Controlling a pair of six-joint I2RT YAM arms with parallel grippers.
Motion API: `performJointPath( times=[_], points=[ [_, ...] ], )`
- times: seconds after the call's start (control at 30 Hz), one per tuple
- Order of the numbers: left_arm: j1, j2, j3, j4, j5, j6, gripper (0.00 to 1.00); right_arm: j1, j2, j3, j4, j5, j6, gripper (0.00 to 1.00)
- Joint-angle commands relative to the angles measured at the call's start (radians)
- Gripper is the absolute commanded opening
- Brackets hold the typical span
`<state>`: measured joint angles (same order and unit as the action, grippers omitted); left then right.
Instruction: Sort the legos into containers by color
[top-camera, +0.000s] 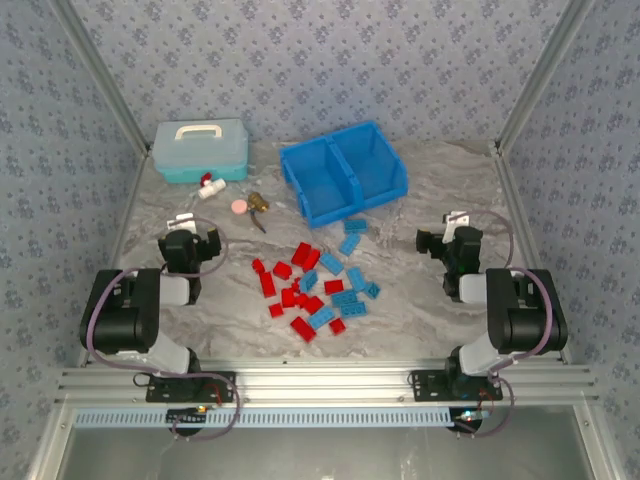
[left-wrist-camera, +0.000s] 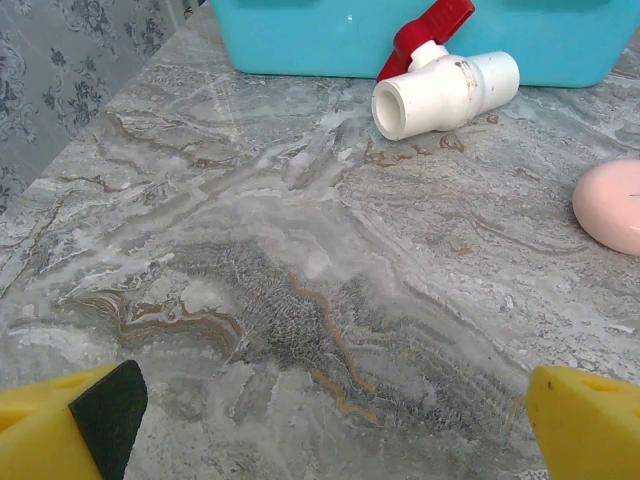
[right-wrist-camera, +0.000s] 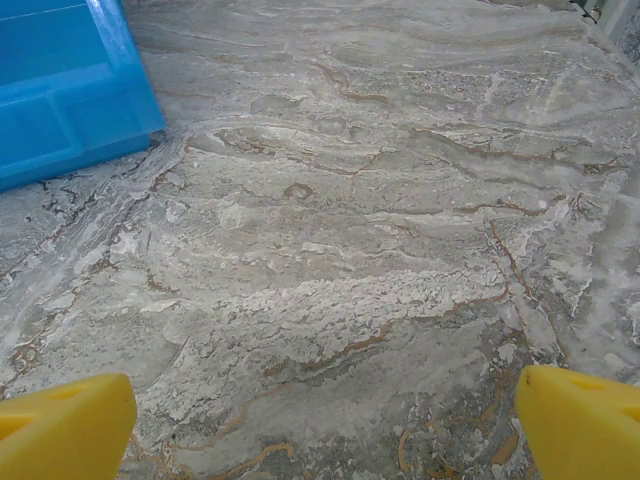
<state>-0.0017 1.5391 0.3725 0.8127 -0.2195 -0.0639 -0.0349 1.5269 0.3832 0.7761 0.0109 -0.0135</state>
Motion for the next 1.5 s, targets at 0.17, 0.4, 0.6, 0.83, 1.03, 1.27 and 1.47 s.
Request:
performJointPath(
  times=[0.17, 0.4, 0.6, 0.83, 1.03, 1.27, 1.47],
  points=[
    [-0.002, -0.008, 0.022, 0.032, 0.015, 0.001, 1.0, -0.002, -0.006, 0.01, 0.021, 0.004, -0.008, 1.0],
    [-0.002, -0.01, 0.022, 0.032, 0.015, 0.001, 0.99, -0.003, -0.006, 0.012, 0.02, 0.003, -0.006, 1.0],
    [-0.002, -0.009, 0.022, 0.032, 0.015, 0.001, 0.99, 0.002, -0.031, 0.025, -0.021, 0.009, -0.012, 1.0],
    [-0.003, -0.035, 0.038, -0.016, 0.075, 0.026, 0.99, 0.05, -0.33, 0.276, -0.726, 0.205, 0.341, 1.0],
    [-0.062, -0.326, 0.073, -0.307, -0.054, -0.01, 0.99, 0.187, -0.326, 0.526, -1.165, 0.097, 0.58, 1.0],
    [-0.253, -0.549, 0.343, -0.798, -0.02, -0.098, 0.99, 0.482, -0.008, 0.83, -1.415, 0.049, 0.594, 1.0],
    [-0.361, -0.512, 0.606, -1.258, 0.381, 0.155, 0.99, 0.569, 0.218, 0.909, -1.326, 0.094, 0.621, 1.0]
  ],
)
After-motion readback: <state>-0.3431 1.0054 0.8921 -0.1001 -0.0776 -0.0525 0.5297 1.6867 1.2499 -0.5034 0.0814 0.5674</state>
